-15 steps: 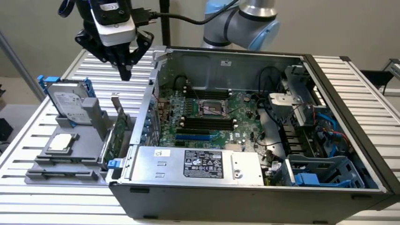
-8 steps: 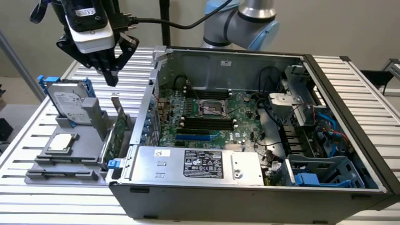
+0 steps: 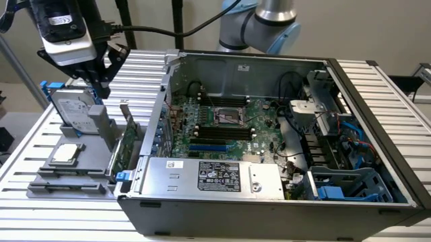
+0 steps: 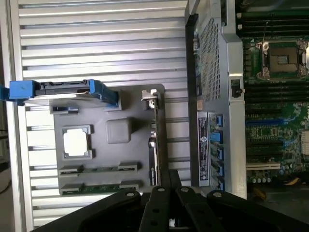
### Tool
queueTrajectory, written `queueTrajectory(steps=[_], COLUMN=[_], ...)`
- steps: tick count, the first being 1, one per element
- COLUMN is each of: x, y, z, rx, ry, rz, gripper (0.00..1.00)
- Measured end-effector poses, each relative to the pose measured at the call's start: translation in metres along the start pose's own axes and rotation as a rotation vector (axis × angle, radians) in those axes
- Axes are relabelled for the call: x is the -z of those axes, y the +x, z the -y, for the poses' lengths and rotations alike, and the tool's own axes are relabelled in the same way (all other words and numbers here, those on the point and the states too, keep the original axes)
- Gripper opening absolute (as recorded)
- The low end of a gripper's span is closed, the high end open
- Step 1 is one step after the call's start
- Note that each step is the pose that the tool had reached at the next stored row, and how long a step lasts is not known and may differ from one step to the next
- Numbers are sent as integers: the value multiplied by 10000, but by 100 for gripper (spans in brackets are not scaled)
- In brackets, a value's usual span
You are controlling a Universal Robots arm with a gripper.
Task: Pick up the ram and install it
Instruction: 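Reach for the ram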
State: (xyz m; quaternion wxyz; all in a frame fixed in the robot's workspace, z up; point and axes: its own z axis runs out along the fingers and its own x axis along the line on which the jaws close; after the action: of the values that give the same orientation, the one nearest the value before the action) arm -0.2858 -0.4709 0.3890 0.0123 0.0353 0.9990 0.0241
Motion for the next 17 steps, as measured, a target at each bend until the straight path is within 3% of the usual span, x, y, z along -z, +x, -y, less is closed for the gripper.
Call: queueTrajectory(steps=[17], x=[-78], y=[662], z=[235], rx=[-1], ry=[3], rz=[2], gripper=[11])
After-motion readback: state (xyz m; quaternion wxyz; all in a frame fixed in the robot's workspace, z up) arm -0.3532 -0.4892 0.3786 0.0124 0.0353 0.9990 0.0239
